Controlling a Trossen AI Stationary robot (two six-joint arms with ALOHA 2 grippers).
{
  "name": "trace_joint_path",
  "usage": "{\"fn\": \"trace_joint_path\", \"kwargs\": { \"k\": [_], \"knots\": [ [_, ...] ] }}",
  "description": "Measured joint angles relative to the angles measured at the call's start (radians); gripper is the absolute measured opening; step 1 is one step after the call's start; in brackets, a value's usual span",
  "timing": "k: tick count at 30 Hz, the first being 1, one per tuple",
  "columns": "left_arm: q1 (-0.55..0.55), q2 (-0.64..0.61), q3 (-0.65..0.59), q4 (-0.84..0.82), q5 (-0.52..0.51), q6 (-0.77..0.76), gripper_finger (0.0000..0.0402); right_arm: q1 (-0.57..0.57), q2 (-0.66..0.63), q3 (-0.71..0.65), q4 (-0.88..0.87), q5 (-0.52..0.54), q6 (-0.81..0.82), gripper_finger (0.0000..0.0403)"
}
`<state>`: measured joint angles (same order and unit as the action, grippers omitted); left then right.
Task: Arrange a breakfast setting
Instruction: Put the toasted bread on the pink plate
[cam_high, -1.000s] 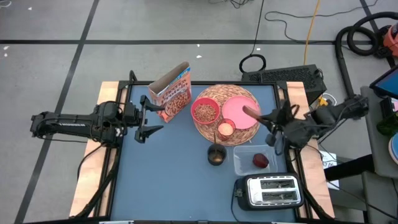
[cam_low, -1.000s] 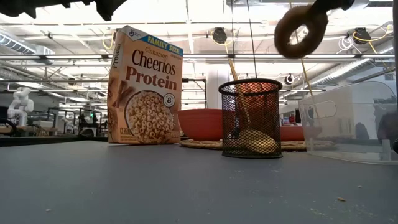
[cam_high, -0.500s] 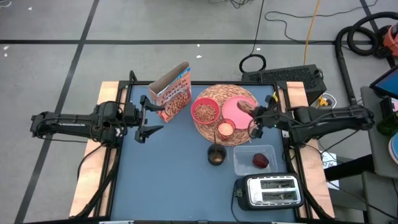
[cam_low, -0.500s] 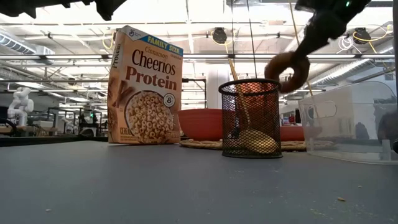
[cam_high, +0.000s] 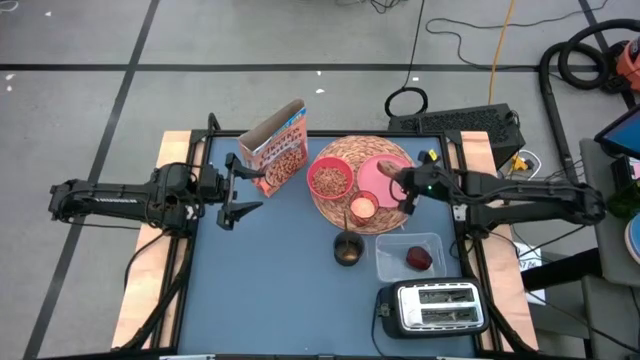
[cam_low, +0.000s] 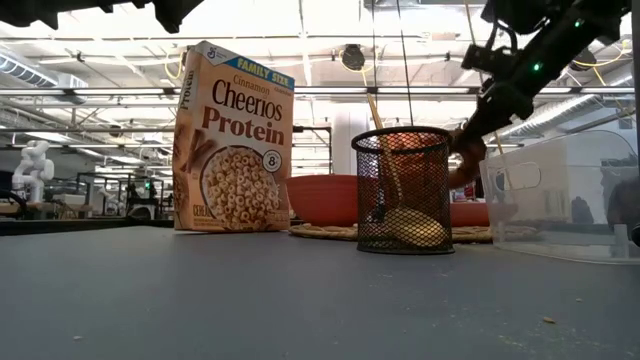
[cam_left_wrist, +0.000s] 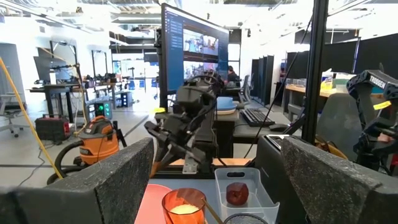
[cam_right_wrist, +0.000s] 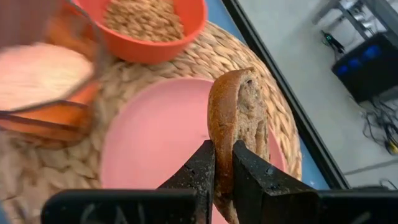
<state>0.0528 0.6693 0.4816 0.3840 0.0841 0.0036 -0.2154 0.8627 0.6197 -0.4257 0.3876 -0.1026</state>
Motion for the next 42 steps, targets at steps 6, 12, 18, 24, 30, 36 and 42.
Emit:
{"fn": "trace_joint_path", "kwargs": {
  "k": [6, 12, 18, 24, 30, 36, 42],
  "knots": [
    [0.000, 0.000, 0.000, -0.001, 0.000, 0.000, 0.0358, -0.057, 0.000, -0.062, 0.060, -0.018, -0.015, 0.0031],
    [0.000, 0.000, 0.000, -0.026, 0.000, 0.000, 0.0358, -0.088, 0.000, -0.173, 0.233, -0.101, -0.078, 0.0031],
    [0.000, 0.000, 0.000, -0.041, 0.000, 0.000, 0.0358, -0.107, 0.000, -0.223, 0.306, -0.101, -0.129, 0.0031],
    [0.000, 0.000, 0.000, -0.045, 0.000, 0.000, 0.0358, -0.111, 0.000, -0.249, 0.305, -0.101, -0.140, 0.0031],
    [0.000, 0.000, 0.000, -0.045, 0.000, 0.000, 0.0358, -0.111, 0.000, -0.267, 0.304, -0.102, -0.196, 0.0031],
    [0.000, 0.000, 0.000, -0.045, 0.000, 0.000, 0.0358, -0.111, 0.000, -0.267, 0.311, -0.102, -0.198, 0.0031],
    [0.000, 0.000, 0.000, -0.045, 0.000, -0.001, 0.0358, -0.111, 0.000, -0.267, 0.313, -0.102, -0.198, 0.0031]
  ]
}}
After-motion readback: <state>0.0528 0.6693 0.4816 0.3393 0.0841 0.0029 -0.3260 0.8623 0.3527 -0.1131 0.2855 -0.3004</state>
